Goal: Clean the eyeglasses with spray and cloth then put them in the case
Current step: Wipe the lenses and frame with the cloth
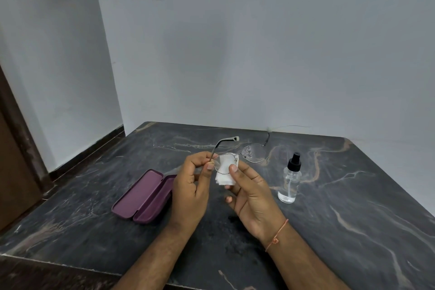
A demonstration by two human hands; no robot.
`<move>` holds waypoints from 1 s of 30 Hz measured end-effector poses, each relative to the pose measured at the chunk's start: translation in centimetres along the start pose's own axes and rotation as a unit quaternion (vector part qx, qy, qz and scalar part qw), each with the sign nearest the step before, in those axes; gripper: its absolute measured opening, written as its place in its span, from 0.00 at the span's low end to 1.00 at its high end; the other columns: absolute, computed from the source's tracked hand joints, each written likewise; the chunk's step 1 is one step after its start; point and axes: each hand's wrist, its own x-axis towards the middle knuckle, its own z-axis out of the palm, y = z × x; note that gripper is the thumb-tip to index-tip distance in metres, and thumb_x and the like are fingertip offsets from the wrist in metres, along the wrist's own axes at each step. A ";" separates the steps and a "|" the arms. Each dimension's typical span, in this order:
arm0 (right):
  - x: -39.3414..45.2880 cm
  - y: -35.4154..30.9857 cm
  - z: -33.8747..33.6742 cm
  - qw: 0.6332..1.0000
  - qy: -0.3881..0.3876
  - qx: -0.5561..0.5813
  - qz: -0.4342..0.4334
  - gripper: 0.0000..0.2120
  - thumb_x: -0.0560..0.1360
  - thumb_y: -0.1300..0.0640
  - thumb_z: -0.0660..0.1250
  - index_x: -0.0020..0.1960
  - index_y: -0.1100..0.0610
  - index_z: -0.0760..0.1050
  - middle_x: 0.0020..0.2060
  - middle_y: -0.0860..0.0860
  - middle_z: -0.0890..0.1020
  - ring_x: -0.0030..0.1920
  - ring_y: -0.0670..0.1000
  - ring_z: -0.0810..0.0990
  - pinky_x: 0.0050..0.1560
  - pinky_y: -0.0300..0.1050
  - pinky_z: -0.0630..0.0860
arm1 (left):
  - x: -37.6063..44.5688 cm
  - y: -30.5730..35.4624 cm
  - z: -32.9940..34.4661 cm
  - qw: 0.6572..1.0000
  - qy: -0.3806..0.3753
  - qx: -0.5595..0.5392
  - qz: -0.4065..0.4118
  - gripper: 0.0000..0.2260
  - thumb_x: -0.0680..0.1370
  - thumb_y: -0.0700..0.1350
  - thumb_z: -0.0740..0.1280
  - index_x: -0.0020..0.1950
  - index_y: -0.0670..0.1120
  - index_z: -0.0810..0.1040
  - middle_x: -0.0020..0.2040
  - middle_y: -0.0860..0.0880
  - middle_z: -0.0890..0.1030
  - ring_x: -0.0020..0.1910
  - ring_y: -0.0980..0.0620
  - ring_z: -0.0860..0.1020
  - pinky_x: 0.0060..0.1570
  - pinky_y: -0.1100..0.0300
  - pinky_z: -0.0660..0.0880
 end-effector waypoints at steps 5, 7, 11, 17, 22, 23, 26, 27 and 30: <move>-0.1 0.0 -0.2 0.998 -0.052 0.002 0.040 0.23 0.70 0.47 0.83 0.62 0.55 0.88 0.49 0.53 0.87 0.39 0.46 0.81 0.33 0.40 0.76 | 0.1 -0.1 0.1 1.000 0.002 -0.030 -0.008 0.06 0.87 0.45 0.66 0.62 0.50 0.81 0.59 0.53 0.87 0.59 0.50 0.87 0.53 0.59 0.84; -0.1 0.2 -0.1 0.998 -0.048 -0.014 0.049 0.23 0.70 0.47 0.83 0.60 0.57 0.88 0.49 0.54 0.87 0.41 0.47 0.82 0.33 0.40 0.76 | 0.2 -0.2 0.0 0.999 0.011 -0.036 -0.014 0.06 0.87 0.45 0.66 0.61 0.50 0.81 0.59 0.53 0.87 0.59 0.51 0.86 0.54 0.59 0.84; 0.0 0.3 0.1 0.998 -0.007 -0.048 0.035 0.11 0.70 0.50 0.83 0.49 0.53 0.89 0.44 0.53 0.88 0.38 0.46 0.84 0.31 0.37 0.75 | 0.2 -0.3 -0.1 0.999 0.019 -0.025 -0.012 0.05 0.87 0.45 0.66 0.61 0.51 0.80 0.60 0.53 0.87 0.62 0.50 0.86 0.55 0.51 0.85; 0.2 0.0 -0.2 1.000 0.004 0.001 0.005 0.13 0.74 0.56 0.79 0.59 0.53 0.90 0.49 0.53 0.89 0.39 0.45 0.85 0.31 0.38 0.75 | 0.1 0.2 0.1 1.000 0.012 -0.012 0.014 0.07 0.86 0.51 0.66 0.62 0.53 0.80 0.60 0.55 0.87 0.61 0.52 0.86 0.54 0.62 0.82; 0.0 0.0 -0.2 0.999 -0.038 -0.009 0.034 0.18 0.73 0.49 0.81 0.60 0.55 0.89 0.49 0.53 0.88 0.40 0.45 0.83 0.34 0.39 0.77 | 0.1 0.3 0.0 1.000 0.016 -0.023 0.003 0.09 0.85 0.53 0.66 0.61 0.51 0.81 0.59 0.55 0.87 0.58 0.51 0.86 0.51 0.60 0.83; 0.0 0.1 -0.1 0.999 -0.036 -0.017 0.037 0.17 0.73 0.49 0.81 0.58 0.55 0.89 0.49 0.53 0.88 0.40 0.46 0.84 0.33 0.39 0.76 | 0.1 0.3 0.0 1.000 0.020 -0.020 0.003 0.09 0.85 0.53 0.66 0.61 0.52 0.80 0.59 0.55 0.87 0.59 0.51 0.86 0.51 0.58 0.84; 0.1 0.1 -0.1 0.999 -0.004 -0.022 0.033 0.14 0.72 0.50 0.84 0.53 0.55 0.90 0.44 0.53 0.88 0.38 0.46 0.84 0.31 0.37 0.75 | 0.1 0.5 0.0 1.000 0.021 -0.007 0.006 0.06 0.84 0.55 0.67 0.61 0.60 0.80 0.59 0.56 0.86 0.59 0.50 0.86 0.52 0.53 0.84; 0.2 0.1 -0.1 0.999 0.006 -0.020 0.026 0.13 0.71 0.50 0.82 0.52 0.55 0.90 0.43 0.53 0.87 0.37 0.46 0.84 0.30 0.37 0.75 | 0.1 0.5 0.0 1.000 0.017 -0.001 0.009 0.06 0.84 0.56 0.67 0.60 0.63 0.80 0.59 0.56 0.86 0.59 0.49 0.86 0.51 0.53 0.84; 0.3 0.0 0.0 1.000 0.024 -0.004 0.009 0.09 0.72 0.53 0.80 0.51 0.53 0.91 0.44 0.54 0.88 0.38 0.47 0.85 0.29 0.38 0.74 | 0.1 0.5 0.0 1.000 0.012 0.013 0.009 0.06 0.84 0.56 0.68 0.60 0.64 0.80 0.59 0.54 0.86 0.59 0.48 0.86 0.50 0.48 0.85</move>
